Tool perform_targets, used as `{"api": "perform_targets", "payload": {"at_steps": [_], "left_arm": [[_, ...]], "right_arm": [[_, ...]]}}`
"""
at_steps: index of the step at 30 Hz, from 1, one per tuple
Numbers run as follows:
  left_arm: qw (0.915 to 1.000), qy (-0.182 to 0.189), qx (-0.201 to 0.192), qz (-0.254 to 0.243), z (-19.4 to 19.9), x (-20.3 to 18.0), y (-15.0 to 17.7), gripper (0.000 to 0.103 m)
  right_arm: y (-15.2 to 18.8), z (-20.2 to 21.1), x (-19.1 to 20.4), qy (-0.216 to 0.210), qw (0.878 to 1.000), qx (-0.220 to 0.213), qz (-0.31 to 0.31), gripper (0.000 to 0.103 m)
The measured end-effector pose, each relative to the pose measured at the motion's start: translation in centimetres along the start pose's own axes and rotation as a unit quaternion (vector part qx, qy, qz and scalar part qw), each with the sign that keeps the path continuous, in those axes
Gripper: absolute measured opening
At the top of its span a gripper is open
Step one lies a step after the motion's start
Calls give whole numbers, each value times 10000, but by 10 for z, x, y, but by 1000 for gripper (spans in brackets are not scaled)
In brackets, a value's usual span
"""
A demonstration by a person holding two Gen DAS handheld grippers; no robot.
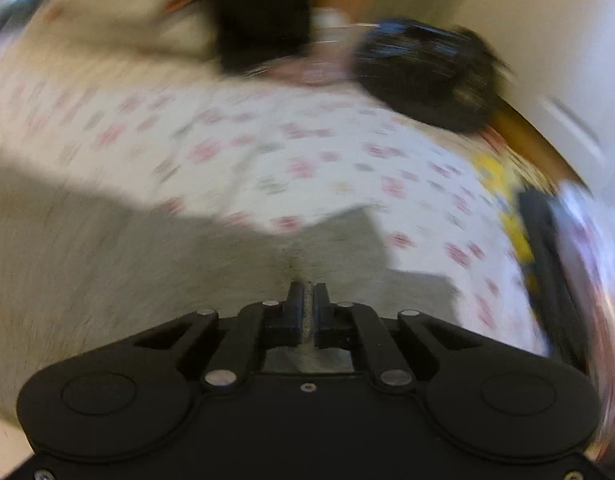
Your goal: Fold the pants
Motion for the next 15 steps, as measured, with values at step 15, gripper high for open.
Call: {"api": "perform_targets", "payload": {"at_steps": [15], "left_arm": [[9998,-31,-67,-165,9,0,5,14]], "right_arm": [[72,-13,-120,279,9648,1035,-2402,26]]}}
Point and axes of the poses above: each gripper's, at about its wrist camera, not at the fingertips, and z roughly against the way its jaws point, x to its left, y to its underside, the point moved 8 cm from there along -z, roughly the way its jaws point, and after that the axes turned 3 degrees about y, right-handed, at the moved point
